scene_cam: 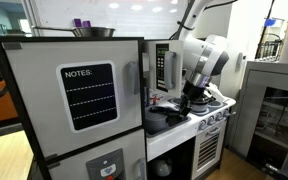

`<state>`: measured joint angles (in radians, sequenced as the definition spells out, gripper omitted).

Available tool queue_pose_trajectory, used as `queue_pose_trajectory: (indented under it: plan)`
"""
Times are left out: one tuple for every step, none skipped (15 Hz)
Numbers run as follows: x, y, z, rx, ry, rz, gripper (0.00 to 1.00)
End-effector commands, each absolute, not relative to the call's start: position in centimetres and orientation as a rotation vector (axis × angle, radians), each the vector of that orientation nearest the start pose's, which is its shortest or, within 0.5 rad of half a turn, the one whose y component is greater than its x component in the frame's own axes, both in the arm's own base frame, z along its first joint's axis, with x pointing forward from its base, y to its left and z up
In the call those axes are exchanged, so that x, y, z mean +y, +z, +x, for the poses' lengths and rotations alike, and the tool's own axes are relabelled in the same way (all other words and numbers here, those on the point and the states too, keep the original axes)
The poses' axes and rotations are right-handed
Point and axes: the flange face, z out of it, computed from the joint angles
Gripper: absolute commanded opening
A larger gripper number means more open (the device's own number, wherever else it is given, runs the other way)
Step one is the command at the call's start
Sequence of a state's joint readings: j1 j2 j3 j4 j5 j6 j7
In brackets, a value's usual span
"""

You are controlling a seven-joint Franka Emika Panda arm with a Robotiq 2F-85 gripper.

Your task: Take the pot and put it in the cabinet then close the door

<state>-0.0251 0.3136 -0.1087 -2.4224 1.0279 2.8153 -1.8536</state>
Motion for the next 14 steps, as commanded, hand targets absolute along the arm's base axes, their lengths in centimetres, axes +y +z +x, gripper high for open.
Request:
queue_pose_trajectory:
  plan:
    - [-11.2,19.6,46.1,-1.03,-0.495,-2.78,0.08]
    - [-11.4,19.9,45.9,-1.004,-0.49,-2.789,0.08]
    - [-11.7,20.1,45.5,-0.977,-0.482,-2.8,0.08]
    - [-12.1,20.3,45.0,-0.946,-0.47,-2.808,0.08]
    - [-12.5,20.6,44.5,-0.921,-0.458,-2.815,0.08]
    - [-12.9,20.8,44.0,-0.898,-0.447,-2.819,0.08]
    - [-13.2,21.2,43.4,-0.879,-0.441,-2.826,0.08]
    - [-13.4,21.7,42.9,-0.866,-0.437,-2.833,0.08]
    - [-13.6,22.1,42.5,-0.851,-0.436,-2.839,0.08]
    - [-13.6,22.7,42.4,-0.836,-0.449,-2.845,0.08]
    - [-13.6,23.2,42.2,-0.829,-0.456,-2.847,0.08]
    - [-13.5,23.6,41.9,-0.827,-0.461,-2.846,0.08]
    - [-13.3,24.1,41.6,-0.82,-0.466,-2.844,0.08]
    - [-13.1,24.5,41.3,-0.819,-0.476,-2.843,0.08]
